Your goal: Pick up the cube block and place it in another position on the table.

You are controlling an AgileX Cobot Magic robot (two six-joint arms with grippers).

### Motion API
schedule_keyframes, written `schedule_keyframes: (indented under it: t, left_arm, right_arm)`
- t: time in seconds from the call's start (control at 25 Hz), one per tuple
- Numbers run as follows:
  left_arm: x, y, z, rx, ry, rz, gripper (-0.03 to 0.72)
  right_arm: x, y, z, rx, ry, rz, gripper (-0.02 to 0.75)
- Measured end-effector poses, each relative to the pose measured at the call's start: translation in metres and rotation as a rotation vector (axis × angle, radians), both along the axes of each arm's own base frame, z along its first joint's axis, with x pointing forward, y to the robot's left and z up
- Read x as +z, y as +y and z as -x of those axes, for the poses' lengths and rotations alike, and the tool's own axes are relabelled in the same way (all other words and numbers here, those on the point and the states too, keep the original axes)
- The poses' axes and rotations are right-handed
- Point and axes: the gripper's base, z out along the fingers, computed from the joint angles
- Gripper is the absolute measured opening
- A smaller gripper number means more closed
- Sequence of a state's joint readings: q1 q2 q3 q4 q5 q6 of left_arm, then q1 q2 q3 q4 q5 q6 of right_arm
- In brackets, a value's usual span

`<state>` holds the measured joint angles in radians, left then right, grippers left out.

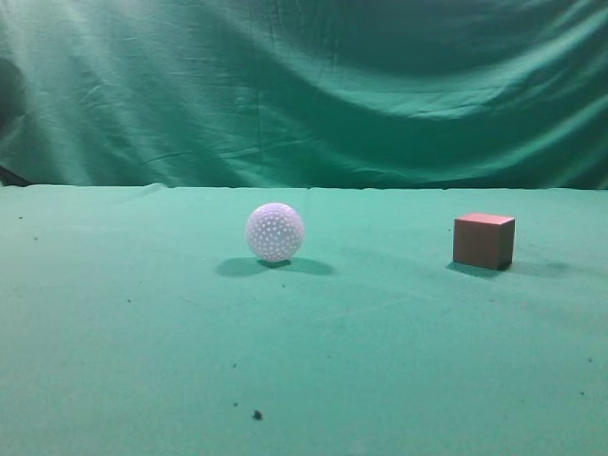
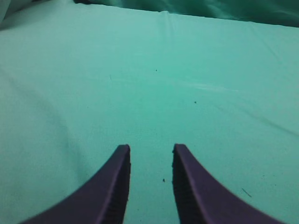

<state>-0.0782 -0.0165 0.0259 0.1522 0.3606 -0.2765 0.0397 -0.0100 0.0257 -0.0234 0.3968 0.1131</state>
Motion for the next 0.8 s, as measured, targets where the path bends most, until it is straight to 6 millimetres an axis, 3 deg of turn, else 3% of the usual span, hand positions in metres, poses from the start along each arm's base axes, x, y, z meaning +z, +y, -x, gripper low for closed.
schedule_keyframes:
  t: [0.8]
  left_arm:
    - [0.0,0.0,0.0,0.0,0.0,0.0,0.262]
  right_arm:
    - [-0.0003,0.0,-0.0001,0.001,-0.002,0.002,0.0]
